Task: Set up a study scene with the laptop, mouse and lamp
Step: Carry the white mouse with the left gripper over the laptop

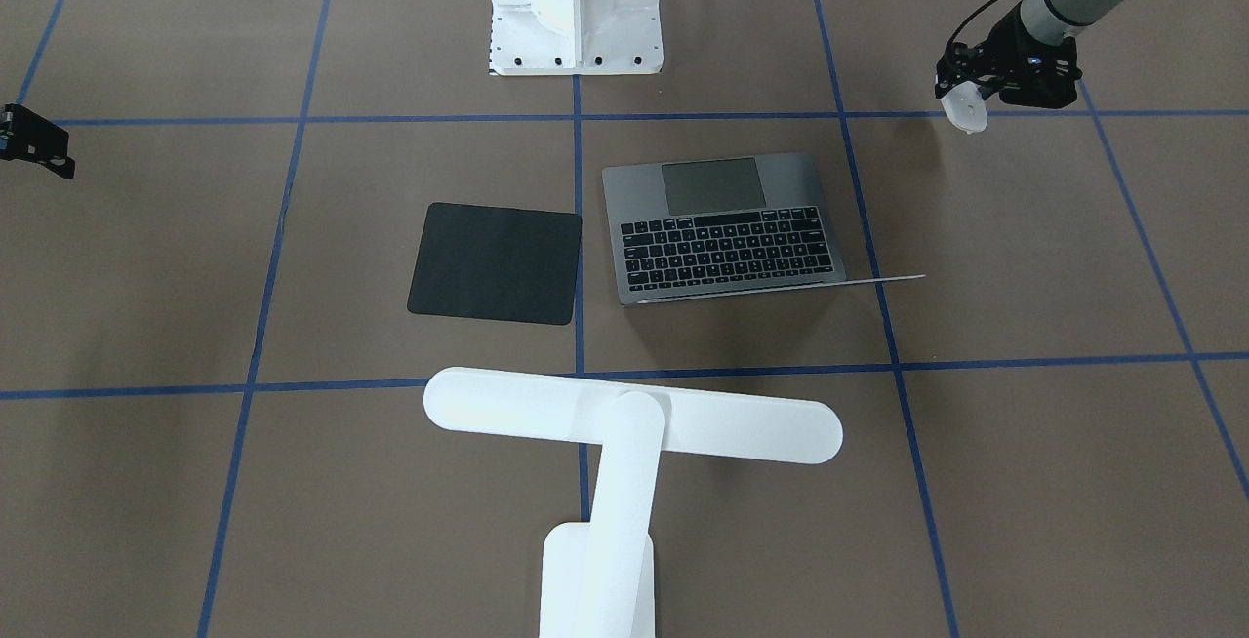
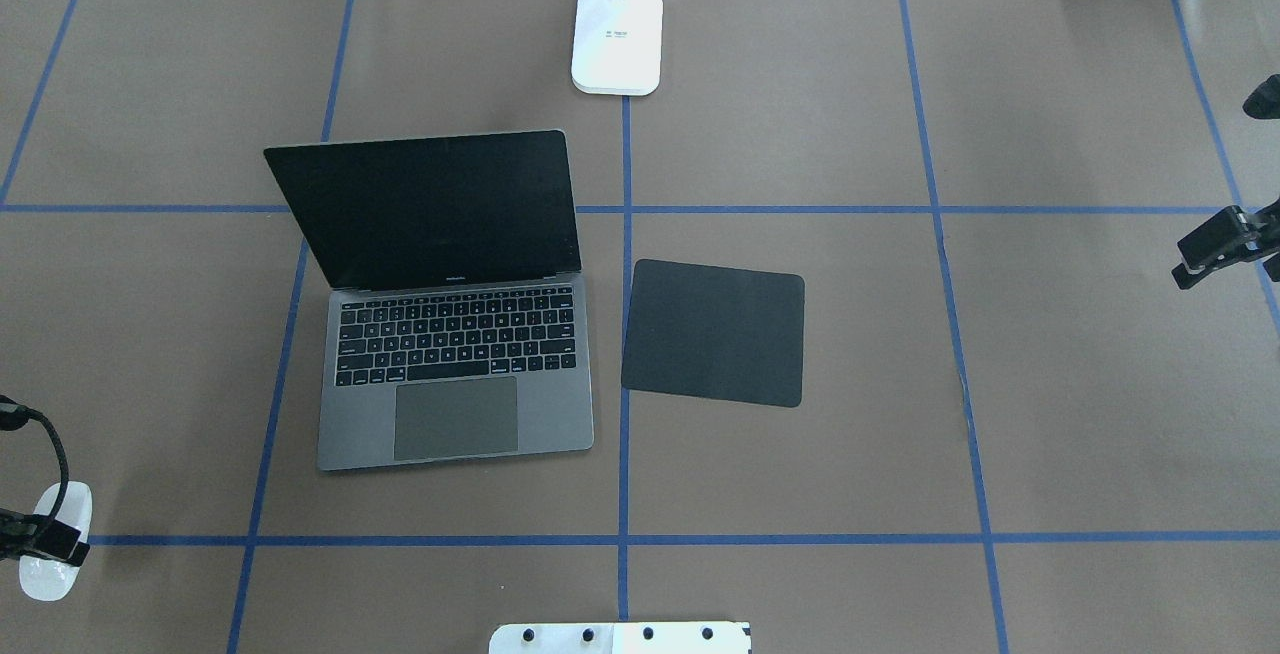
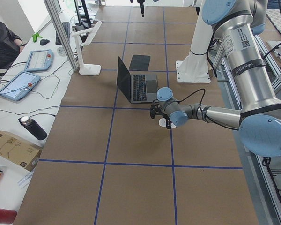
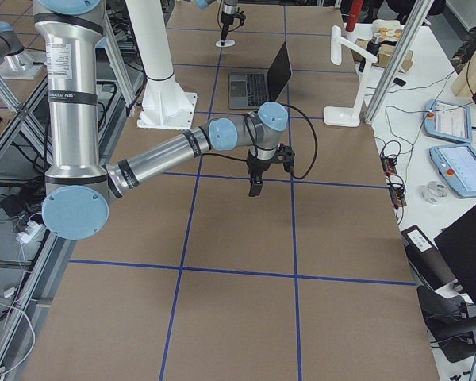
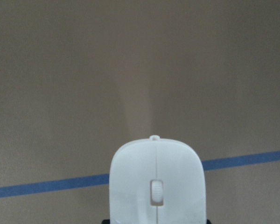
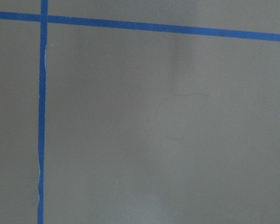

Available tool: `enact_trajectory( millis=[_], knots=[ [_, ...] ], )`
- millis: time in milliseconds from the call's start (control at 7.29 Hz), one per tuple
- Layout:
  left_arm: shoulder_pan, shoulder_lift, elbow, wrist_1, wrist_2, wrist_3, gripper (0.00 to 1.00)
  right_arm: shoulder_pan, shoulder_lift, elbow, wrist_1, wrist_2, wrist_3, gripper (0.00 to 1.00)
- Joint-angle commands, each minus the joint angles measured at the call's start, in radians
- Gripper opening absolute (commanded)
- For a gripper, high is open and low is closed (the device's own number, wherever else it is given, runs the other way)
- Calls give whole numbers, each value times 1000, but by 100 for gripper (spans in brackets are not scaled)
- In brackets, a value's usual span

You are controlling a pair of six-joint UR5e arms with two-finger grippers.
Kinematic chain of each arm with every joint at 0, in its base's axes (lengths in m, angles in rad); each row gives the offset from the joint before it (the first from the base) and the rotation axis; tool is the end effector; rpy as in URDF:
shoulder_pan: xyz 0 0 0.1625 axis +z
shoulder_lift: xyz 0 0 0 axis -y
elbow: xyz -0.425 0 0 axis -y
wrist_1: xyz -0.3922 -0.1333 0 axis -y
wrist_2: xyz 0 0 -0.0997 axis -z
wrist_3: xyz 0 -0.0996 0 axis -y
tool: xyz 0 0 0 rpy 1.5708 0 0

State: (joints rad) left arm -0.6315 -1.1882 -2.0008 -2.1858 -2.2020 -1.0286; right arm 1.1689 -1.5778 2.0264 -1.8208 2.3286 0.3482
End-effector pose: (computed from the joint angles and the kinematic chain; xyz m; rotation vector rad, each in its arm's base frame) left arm 0.2475 -0.2734 0.5403 -0.1514 0.8683 0.1255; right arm -0.1212 -0.4509 0.4686 -0.1009 -0.7723 -0.1262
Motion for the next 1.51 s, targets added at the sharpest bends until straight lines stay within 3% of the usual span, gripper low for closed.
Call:
enact_trajectory(
  millis=[0, 412, 823, 1372],
  knots=[
    [-31, -97, -30, 142, -4, 8, 13, 0, 2, -5, 0, 0, 0, 100],
    [-141, -256, -39, 356, -34, 86, 13, 0, 4, -9, 0, 0, 0, 100],
    [-157, -450, -73, 625, -28, 110, 13, -2, 4, -11, 2, -2, 0, 100],
    [36, -683, -33, 667, -18, -179, 14, 0, -1, -14, 0, -2, 0, 100]
  ],
)
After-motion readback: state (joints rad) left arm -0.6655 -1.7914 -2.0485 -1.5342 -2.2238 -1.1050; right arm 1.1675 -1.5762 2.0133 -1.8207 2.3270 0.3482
